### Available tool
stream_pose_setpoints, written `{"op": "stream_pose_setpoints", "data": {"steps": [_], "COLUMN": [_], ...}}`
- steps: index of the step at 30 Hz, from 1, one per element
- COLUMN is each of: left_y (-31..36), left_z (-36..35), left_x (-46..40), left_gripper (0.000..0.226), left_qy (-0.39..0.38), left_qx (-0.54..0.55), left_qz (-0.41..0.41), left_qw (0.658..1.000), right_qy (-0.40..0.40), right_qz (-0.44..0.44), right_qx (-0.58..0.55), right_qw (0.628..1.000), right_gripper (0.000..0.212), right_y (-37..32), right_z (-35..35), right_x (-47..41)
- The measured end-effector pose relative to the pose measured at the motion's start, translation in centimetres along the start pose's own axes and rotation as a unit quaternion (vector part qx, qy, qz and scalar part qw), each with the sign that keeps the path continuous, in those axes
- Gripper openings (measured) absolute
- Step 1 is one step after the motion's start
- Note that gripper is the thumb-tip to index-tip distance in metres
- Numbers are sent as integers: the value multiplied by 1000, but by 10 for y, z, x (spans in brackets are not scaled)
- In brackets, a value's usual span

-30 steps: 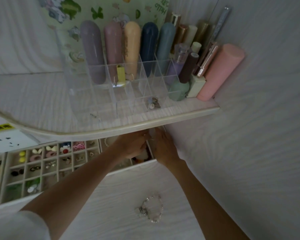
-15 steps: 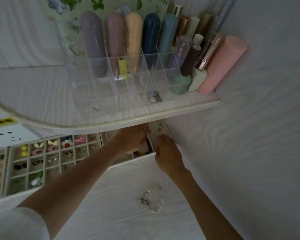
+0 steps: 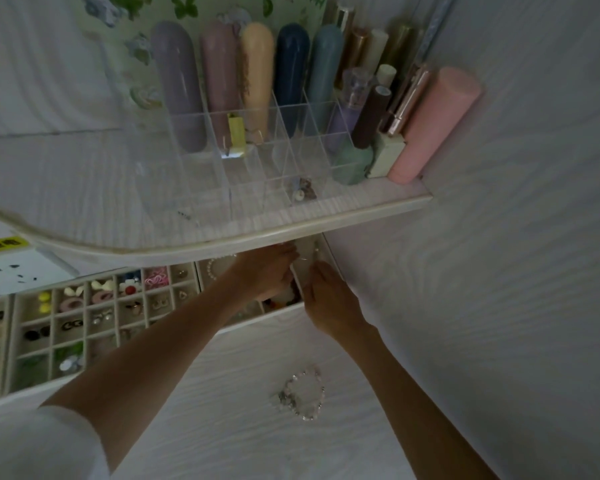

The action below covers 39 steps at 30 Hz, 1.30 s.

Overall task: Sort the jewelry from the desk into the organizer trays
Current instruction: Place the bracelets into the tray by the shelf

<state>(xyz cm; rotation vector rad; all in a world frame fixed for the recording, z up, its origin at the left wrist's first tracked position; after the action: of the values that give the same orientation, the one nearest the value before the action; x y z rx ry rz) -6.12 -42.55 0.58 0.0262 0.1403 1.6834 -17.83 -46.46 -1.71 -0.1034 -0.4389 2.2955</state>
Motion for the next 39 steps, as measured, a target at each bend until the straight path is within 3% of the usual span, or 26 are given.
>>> {"op": "stream_pose_setpoints", "data": {"steps": [2, 4, 7, 11, 16, 20, 25, 31, 39], "left_y": [4, 6, 15, 35, 54, 65, 73, 59, 27], "left_z": [7, 19, 36, 19, -24, -35, -36, -22, 21], "left_x": [2, 12, 46, 95, 129, 133, 129, 116, 42], "left_gripper": [46, 41, 27, 22, 33, 39, 38, 12, 11], "left_qy": [4, 75, 95, -15, -126, -133, -146, -24, 123], "left_qx": [34, 85, 141, 205, 215, 254, 250, 299, 317], "left_qz": [18, 42, 119, 159, 152, 156, 137, 183, 190], "left_qw": [999, 993, 978, 966, 957, 945, 947, 936, 921], "right_qy": [13, 45, 24, 3, 66, 119, 92, 127, 304], "right_qz": [-19, -20, -3, -12, -10, -77, -83, -76, -58], "right_qx": [-42, -79, -71, -53, -18, -69, -115, -130, -142], "right_qw": [999, 996, 997, 999, 998, 987, 986, 980, 940], "right_gripper": [49, 43, 36, 34, 43, 12, 9, 16, 11], "right_y": [-2, -4, -3, 12, 17, 12, 10, 0, -6], "right_z": [13, 31, 40, 14, -11, -7, -7, 30, 68], "right_x": [13, 37, 81, 127, 150, 153, 151, 134, 64]}}
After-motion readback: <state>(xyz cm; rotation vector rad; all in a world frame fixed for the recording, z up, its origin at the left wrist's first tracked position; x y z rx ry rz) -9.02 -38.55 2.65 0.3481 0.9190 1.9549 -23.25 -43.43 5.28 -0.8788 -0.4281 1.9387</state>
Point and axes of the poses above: each hand's wrist, its own x-axis away from the middle knuckle, its own z-axis out of the back of the hand, y = z × x, the point moved 4 cm from there along -x, towards the middle knuckle, and after that the axes turned 11 degrees about y, right-handed, at the moved point
